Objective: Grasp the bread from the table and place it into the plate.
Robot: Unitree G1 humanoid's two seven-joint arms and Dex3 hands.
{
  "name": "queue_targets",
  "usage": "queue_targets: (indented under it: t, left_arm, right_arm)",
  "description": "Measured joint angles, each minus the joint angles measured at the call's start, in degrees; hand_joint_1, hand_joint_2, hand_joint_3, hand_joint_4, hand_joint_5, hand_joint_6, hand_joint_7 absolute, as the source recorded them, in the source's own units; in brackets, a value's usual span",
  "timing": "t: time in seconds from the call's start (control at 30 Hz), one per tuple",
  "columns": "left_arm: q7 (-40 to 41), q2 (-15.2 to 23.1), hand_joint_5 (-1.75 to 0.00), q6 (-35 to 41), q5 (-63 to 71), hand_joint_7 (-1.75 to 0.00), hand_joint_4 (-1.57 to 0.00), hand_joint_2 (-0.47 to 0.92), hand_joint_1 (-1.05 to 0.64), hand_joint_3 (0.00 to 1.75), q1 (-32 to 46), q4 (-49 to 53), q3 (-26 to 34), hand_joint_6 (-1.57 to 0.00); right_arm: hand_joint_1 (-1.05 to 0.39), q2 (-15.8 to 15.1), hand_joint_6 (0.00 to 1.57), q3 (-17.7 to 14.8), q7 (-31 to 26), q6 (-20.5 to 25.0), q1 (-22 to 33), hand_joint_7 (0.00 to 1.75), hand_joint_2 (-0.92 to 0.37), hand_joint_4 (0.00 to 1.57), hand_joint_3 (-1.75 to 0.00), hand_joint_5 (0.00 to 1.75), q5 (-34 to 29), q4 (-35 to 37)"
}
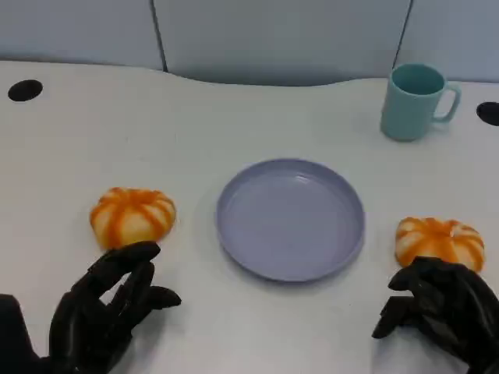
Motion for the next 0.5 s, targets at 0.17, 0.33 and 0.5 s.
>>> queue_targets:
  t: [0.17,0.33,0.5]
  left_arm:
    - [0.00,0.08,-1.46,0.12,-0.01,-0.91,-0.59,0.92,-0.39,0.25,0.00,-0.03,0.02,-0.62]
    - [-0.01,0.46,-1.48,-0.76,0.71,-0.88,-0.61,0.92,-0.39,0.26,0.05,0.02,-0.16,-0.61]
    - [-3.14,1.04,-1.43,-12.60,4.73,-0.58,-0.52,0.92,-0.41,0.24,-0.38,3.49,-0.56,-0.68]
  right_arm:
    - [-0.93,0.01,1.42,-0.01,0.09,0.00,0.00,0.45,-0.69,1.42,0.00,0.65,0.01,0.00]
    - [-0.92,0.16,1.42,0.03,0.05,0.08,0.08,0.46,-0.70,1.42,-0.01,0.66,0.00,-0.17]
    - [-0.94,0.26,1.41,0.23,0.04,-0.16,0.26,0.46,-0.71,1.41,-0.01,0.66,-0.18,-0.29]
